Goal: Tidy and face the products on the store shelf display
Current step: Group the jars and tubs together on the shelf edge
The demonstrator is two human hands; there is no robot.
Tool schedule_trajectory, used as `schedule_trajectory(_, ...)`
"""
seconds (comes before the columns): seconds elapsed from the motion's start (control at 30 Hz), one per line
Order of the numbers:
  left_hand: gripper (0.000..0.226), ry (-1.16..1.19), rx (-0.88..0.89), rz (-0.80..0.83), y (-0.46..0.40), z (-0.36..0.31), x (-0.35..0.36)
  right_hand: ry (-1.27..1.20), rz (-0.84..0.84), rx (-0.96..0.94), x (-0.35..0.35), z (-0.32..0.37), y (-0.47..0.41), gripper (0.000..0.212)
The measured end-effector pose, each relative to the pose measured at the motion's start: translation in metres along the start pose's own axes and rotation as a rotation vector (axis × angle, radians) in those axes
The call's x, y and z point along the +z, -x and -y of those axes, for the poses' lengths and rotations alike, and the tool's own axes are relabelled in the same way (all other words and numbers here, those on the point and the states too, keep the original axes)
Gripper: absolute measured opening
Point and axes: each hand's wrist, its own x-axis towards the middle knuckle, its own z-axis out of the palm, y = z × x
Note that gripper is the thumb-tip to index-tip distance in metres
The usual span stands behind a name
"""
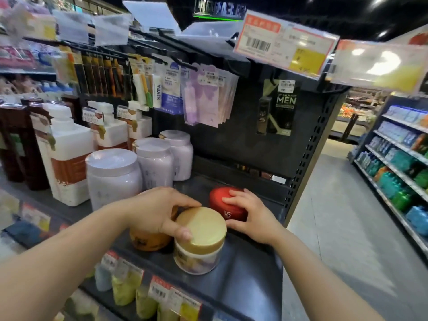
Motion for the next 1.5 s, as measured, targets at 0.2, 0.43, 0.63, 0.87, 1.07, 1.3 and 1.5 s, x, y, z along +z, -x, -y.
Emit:
schedule_trajectory(0.2,0.100,0.036,0.028,-0.013,0.002,0.004,0.003,0.022,-0.041,0.130,-0.015,0.033,0.066,0.054)
schedule_trajectory(0.43,0.088,0.004,0.058,-0.014,0.004,0.004,0.003,-0.052,-0.231,0.231,-0.009,0.075,0.132,0.042)
schedule_trajectory(0.63,0.083,-0.051,0.062,-0.050,0.005,0.004,0.005,-0.115,-0.263,0.355,-0.002,0.113,0.156,0.041)
schedule_trajectory(0.87,0.100,-0.134,0.075,-0.007,0.010,0.000,0.004,0.021,-0.160,0.544,-0.013,0.137,0.152,0.086)
schedule_trajectory(1.07,0.099,-0.123,0.088,-0.024,0.010,-0.002,0.006,0.050,-0.137,0.563,-0.020,0.134,0.144,0.085)
schedule_trajectory(1.3,0.091,-0.105,0.067,-0.022,0.007,0.001,0.006,0.037,-0.103,0.567,-0.022,0.126,0.137,0.082)
schedule_trajectory(1.5,0.065,0.154,0.154,-0.197,0.017,-0.001,-0.008,0.115,-0.140,0.434,-0.019,0.146,0.099,0.082)
